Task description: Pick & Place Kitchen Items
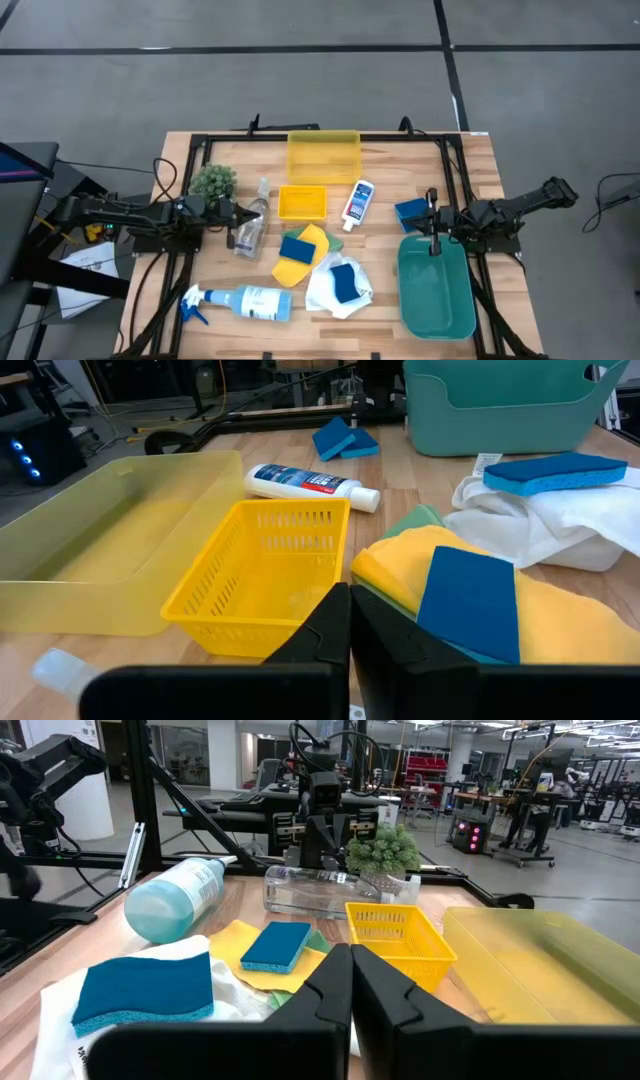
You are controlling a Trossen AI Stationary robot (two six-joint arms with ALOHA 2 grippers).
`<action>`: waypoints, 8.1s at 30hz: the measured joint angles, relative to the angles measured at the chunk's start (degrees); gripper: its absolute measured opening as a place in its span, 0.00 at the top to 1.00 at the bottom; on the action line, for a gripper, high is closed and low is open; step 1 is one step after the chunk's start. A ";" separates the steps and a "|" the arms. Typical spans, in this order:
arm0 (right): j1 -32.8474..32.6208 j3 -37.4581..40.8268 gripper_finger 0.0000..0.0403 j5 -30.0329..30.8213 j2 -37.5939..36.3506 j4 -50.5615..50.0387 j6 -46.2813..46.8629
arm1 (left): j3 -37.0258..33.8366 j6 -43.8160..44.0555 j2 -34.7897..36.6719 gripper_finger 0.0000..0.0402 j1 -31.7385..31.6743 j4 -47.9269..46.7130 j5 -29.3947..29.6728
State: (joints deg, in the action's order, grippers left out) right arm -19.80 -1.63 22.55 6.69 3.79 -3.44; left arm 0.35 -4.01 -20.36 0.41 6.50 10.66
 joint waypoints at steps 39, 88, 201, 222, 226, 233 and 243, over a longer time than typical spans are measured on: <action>1.08 0.00 1.00 -0.62 -0.01 15.18 17.04 | -0.01 11.93 0.00 1.00 -0.10 34.19 -4.49; -2.08 -19.19 0.35 -16.63 0.53 -3.98 0.48 | 12.79 -24.22 -14.69 0.20 14.58 47.66 -17.61; -2.29 -19.19 0.30 -16.52 0.52 -0.81 1.96 | 58.02 -29.67 -88.63 0.35 20.84 10.78 2.45; -2.28 -19.15 0.30 -16.52 0.49 -1.68 1.95 | 57.99 -37.66 -94.27 0.38 19.12 18.53 -0.13; -2.28 -19.15 0.30 -16.52 0.49 -1.86 1.95 | 57.99 -37.66 -94.27 0.43 19.12 18.47 -0.12; -2.28 -19.15 0.30 -16.52 0.49 -2.07 1.95 | 57.99 -37.59 -94.27 0.60 19.12 18.43 -0.11; -2.28 -19.15 0.30 -16.52 0.49 -2.12 1.95 | 58.00 -37.55 -94.27 0.95 19.12 18.40 0.00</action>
State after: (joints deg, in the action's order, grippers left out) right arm -22.09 -20.78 6.02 7.18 1.67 -1.50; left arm 58.36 -41.56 -114.63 19.53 24.91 10.66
